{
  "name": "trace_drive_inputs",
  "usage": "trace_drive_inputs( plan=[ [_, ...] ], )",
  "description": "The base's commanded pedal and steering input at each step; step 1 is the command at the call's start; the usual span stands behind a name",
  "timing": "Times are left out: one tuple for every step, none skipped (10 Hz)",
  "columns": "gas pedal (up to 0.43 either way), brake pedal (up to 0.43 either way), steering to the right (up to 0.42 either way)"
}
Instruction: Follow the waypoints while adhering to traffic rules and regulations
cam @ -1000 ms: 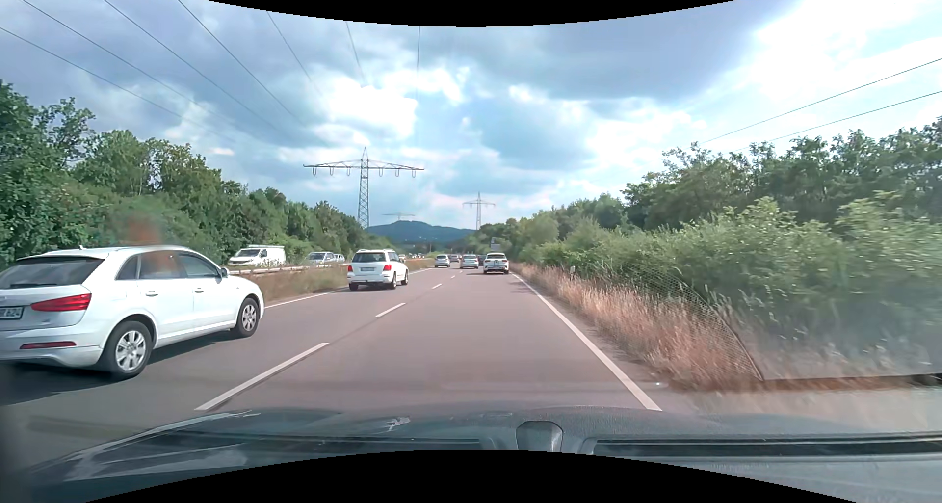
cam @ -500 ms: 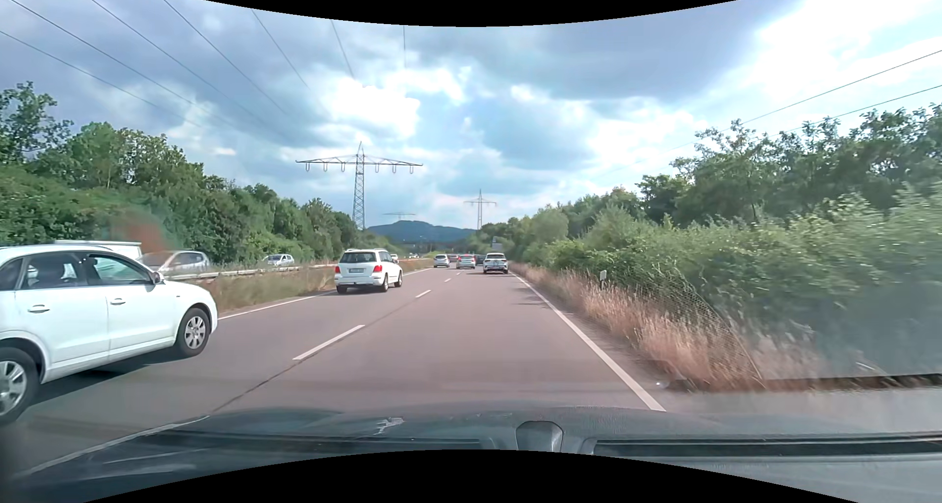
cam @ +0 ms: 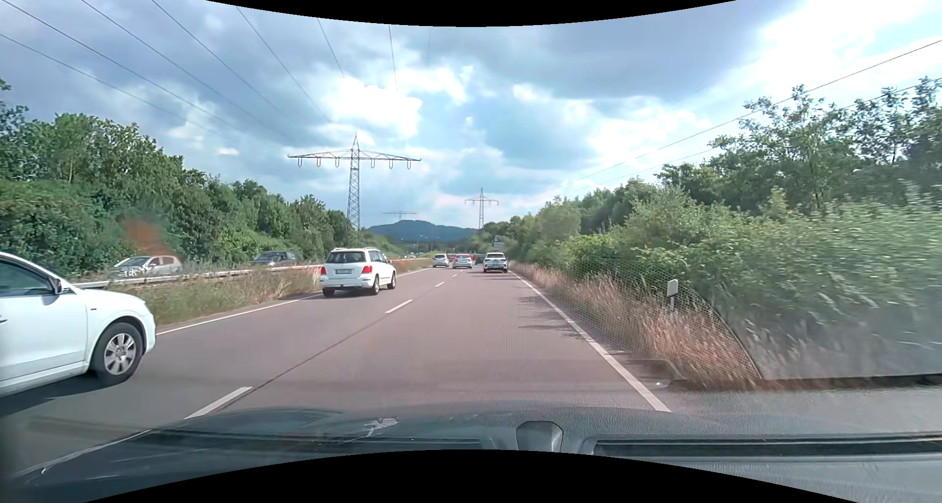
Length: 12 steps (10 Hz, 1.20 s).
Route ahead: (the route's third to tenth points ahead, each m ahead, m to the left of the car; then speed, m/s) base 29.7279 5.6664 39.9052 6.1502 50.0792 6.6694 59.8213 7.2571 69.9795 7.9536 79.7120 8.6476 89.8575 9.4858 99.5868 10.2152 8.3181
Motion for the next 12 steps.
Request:
trace_drive_inputs(
  plan=[
    [0.079, 0.0, -0.005],
    [0.079, 0.0, -0.005],
    [0.079, 0.0, -0.005],
    [0.079, 0.0, -0.004],
    [0.079, 0.0, -0.005],
    [0.067, 0.0, -0.005],
    [0.067, 0.0, -0.004],
    [0.067, 0.0, -0.004],
    [0.059, 0.0, -0.003],
    [0.059, 0.0, -0.003],
    [0.059, 0.0, -0.003],
    [0.059, 0.0, -0.003]
  ],
)
